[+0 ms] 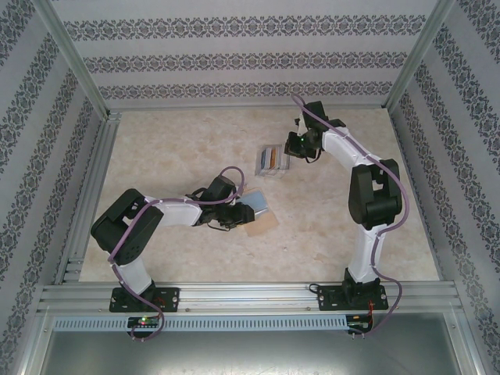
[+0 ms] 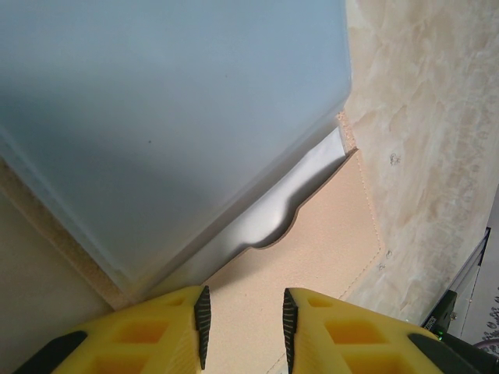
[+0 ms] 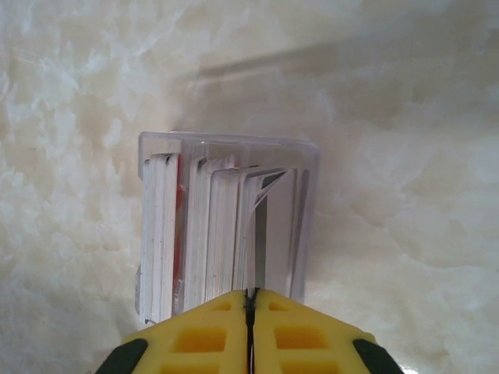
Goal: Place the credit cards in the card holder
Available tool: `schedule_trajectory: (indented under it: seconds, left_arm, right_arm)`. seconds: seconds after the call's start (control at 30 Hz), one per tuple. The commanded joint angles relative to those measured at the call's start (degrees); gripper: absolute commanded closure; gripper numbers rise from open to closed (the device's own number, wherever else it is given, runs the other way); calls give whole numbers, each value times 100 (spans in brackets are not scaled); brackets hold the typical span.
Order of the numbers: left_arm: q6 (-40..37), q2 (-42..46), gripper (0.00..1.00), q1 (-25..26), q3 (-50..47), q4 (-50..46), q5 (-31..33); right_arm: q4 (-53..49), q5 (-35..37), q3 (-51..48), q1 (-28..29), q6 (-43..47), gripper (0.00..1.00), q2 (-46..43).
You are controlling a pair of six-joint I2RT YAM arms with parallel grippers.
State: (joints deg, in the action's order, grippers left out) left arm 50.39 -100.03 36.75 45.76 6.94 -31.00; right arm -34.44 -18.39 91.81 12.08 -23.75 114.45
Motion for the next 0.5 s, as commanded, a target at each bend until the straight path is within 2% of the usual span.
schedule_trajectory:
  seconds: [0.0,0.13,0.27,0.47]
  left_arm:
    - [-28,-112,67,34,-23,102,38]
    - [-18,-137,67,34,-35,158,25]
    - [1,-180,67,34,-14,185,-23]
    - [6,-152,67,34,-16,176,5]
  right_arm:
    - [51,-173,-108,-62,47,92,-257]
    - [78,-263,-157,-141,63,96,-297]
    - [128,-397,-181,-163,44,95,-323]
    - [233,-555,-256,-191,-14,89,-328]
